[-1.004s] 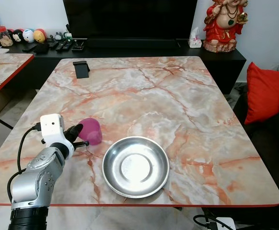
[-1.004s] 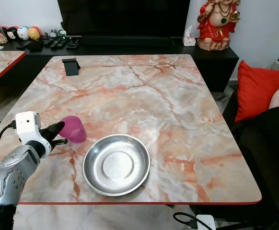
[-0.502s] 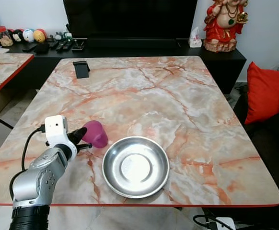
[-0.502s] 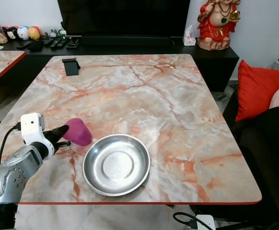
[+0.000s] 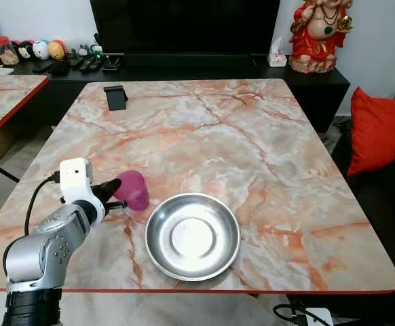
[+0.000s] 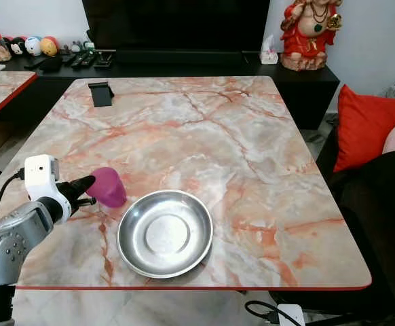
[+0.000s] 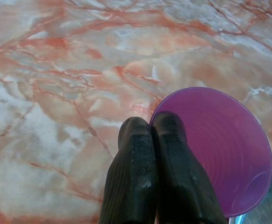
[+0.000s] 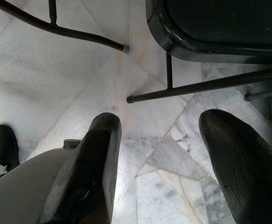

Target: Setting the table

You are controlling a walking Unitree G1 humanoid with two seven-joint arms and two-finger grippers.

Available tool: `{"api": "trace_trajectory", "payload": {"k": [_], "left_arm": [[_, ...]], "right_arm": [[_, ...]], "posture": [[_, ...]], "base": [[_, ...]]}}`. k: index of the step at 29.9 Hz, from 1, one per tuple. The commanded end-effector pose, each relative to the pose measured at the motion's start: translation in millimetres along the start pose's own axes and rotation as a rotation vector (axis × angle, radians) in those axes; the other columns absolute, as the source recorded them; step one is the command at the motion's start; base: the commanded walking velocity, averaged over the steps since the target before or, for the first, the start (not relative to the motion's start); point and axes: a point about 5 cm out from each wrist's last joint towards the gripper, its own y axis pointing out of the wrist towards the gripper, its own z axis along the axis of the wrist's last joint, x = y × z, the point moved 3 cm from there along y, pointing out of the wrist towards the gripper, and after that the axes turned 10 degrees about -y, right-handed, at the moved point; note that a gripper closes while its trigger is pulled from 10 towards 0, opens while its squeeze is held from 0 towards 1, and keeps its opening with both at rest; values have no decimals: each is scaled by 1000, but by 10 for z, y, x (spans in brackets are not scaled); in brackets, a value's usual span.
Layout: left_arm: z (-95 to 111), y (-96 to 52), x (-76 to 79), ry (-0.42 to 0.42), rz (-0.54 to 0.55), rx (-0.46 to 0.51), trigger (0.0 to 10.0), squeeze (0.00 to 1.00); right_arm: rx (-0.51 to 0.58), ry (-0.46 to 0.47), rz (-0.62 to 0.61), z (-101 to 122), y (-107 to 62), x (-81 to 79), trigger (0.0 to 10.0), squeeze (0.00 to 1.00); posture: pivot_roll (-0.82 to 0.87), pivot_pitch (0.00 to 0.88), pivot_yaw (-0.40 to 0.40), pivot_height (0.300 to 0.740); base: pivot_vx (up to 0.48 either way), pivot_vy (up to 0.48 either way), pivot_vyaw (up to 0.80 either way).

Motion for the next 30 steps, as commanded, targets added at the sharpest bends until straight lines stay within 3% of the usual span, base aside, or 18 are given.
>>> {"api": "trace_trajectory", "payload": {"k": [1,21,22,30], "left_arm": [[80,-25,33,15,-10,13,10000,0],[-2,-11,79,-2,-19,-24,10000,0],[0,-8,99,-3,-26,-23,10000,976],[7,-5,127,1,-33,-19,10000,949]], "right_arm": [[-4,0,11,-1,1,-30,10000,0],[-10,3,21,-7,2,-51,10000,0],[-10,4,21,-10,1,-50,10000,0],[-12,3,22,-12,1,-49,10000,0]], "posture": [[-13,0,28,740],[-16,0,33,740],[-17,0,32,740],[-16,0,30,740]], "base": [[0,0,0],[0,0,0],[0,0,0],[0,0,0]]}}
